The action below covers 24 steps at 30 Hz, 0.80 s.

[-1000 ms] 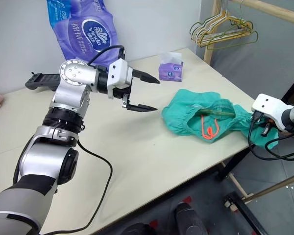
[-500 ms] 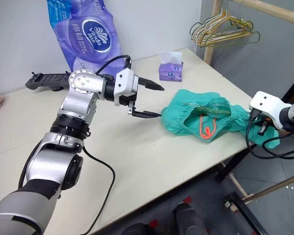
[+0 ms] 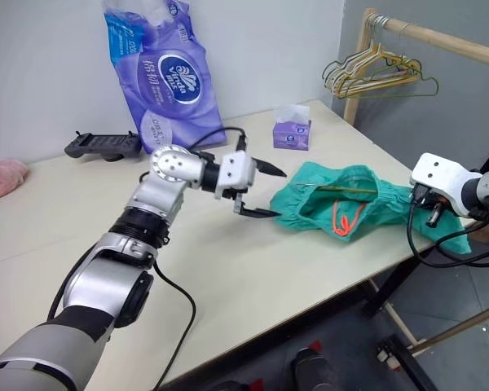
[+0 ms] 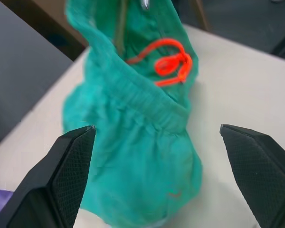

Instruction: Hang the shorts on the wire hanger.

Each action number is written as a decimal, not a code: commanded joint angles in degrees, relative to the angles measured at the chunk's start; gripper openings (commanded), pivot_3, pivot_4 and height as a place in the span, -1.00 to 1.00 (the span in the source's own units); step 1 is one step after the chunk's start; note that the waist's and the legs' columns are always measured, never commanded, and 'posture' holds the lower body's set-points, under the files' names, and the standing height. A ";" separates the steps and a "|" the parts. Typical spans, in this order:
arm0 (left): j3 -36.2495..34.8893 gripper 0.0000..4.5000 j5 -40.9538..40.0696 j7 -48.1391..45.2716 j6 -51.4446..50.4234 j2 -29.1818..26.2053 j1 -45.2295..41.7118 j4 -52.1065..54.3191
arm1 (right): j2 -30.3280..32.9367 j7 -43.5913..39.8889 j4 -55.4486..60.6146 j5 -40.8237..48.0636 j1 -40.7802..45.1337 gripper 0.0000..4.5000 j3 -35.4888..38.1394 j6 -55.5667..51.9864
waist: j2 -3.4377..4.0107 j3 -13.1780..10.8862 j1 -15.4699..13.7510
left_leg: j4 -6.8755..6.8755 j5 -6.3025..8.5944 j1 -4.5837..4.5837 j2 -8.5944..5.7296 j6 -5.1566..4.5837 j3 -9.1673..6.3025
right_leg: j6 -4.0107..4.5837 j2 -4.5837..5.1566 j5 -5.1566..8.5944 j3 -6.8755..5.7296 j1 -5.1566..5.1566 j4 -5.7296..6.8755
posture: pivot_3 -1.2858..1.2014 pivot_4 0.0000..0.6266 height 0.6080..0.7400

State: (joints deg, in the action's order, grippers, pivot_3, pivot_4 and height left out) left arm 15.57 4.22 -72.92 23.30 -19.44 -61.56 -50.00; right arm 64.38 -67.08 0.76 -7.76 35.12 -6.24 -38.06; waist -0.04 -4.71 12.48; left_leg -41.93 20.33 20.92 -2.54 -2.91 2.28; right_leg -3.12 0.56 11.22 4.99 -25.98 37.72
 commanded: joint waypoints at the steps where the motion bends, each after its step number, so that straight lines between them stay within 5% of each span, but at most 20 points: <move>1: 0.22 0.99 3.96 8.52 5.05 1.15 -4.55 -5.82 | 1.45 -0.14 3.93 0.87 2.05 -1.00 1.27 -1.56 | 0.00 0.00 -0.01 | 0.00 0.01 0.01 0.00 -0.01 0.01 | 0.00 0.00 0.00 0.00 -0.01 0.00 | -0.15 -1.00 1.00; 13: 2.72 0.99 8.95 12.13 8.86 5.88 -6.55 -15.43 | 0.57 0.23 12.09 2.97 5.15 -1.00 0.29 -7.86 | 0.01 0.16 0.37 | 0.01 0.03 0.03 0.00 -0.04 0.01 | 0.00 0.00 0.00 0.00 -0.03 -0.02 | -0.17 -1.00 1.00; 21: 5.36 0.99 15.75 24.64 7.07 7.82 -8.62 -19.33 | 0.24 -1.09 20.37 6.92 9.65 -1.00 -1.92 -16.63 | -0.01 0.16 0.37 | 0.02 0.06 0.07 0.00 -0.07 -0.02 | -0.01 0.01 0.00 -0.02 -0.04 -0.06 | -0.18 -1.00 1.00; 24: 4.54 0.74 16.03 27.93 6.37 8.67 -9.30 -20.32 | 0.69 -1.26 23.20 8.69 9.70 -1.00 -2.24 -19.30 | -0.01 0.17 0.40 | 0.02 0.07 0.07 0.00 -0.08 -0.03 | -0.01 0.01 0.00 -0.03 -0.04 -0.06 | -0.19 -1.00 1.00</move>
State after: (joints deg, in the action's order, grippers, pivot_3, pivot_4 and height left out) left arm 20.59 20.17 -47.16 29.99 -11.53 -68.40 -70.57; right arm 64.82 -68.07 20.68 -0.95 43.30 -9.48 -56.28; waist -0.05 -4.55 12.87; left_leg -41.92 20.40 20.99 -2.53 -2.99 2.25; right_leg -3.13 0.57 11.23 4.95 -26.02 37.66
